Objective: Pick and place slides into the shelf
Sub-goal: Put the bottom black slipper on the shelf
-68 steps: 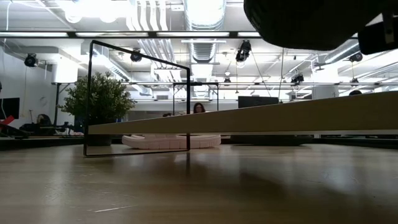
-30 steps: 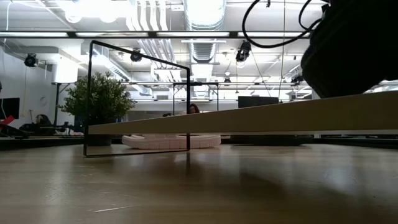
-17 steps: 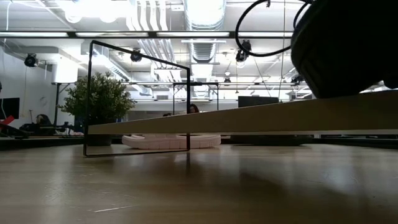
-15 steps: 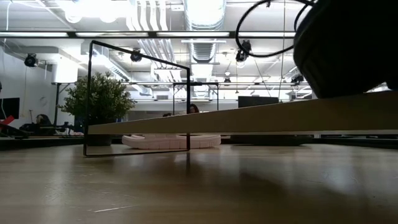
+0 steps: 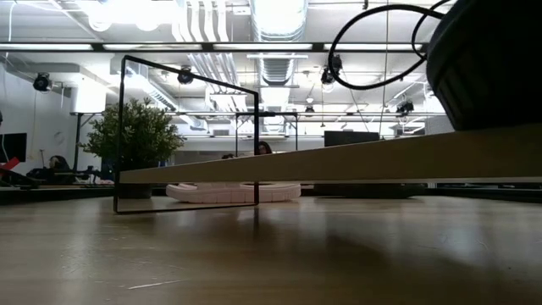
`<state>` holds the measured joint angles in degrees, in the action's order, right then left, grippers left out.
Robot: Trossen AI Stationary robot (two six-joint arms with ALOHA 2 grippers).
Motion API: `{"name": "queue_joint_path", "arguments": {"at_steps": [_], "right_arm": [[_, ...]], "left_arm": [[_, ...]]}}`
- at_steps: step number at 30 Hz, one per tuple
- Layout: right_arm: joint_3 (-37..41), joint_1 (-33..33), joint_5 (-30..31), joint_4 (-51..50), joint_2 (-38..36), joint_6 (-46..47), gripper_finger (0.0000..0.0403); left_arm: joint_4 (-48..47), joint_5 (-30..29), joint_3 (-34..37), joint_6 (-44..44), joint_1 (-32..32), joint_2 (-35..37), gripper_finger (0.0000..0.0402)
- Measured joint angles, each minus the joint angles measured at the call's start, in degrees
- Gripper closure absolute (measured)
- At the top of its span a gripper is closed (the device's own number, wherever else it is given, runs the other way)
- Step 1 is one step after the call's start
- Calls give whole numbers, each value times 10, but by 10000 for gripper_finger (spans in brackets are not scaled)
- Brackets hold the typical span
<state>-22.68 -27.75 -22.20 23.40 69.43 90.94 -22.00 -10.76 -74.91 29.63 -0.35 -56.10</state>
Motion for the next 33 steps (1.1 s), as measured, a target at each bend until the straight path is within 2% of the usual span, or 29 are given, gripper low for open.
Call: {"name": "queue_joint_path", "arguments": {"at_steps": [26, 33], "right_arm": [[2, 0, 8, -31, 0, -20, 394], [2, 0, 13, -40, 0, -20, 371]], "left_arm": [[0, 0, 0, 2, 0, 0, 402], [0, 0, 0, 2, 0, 0, 402]]}}
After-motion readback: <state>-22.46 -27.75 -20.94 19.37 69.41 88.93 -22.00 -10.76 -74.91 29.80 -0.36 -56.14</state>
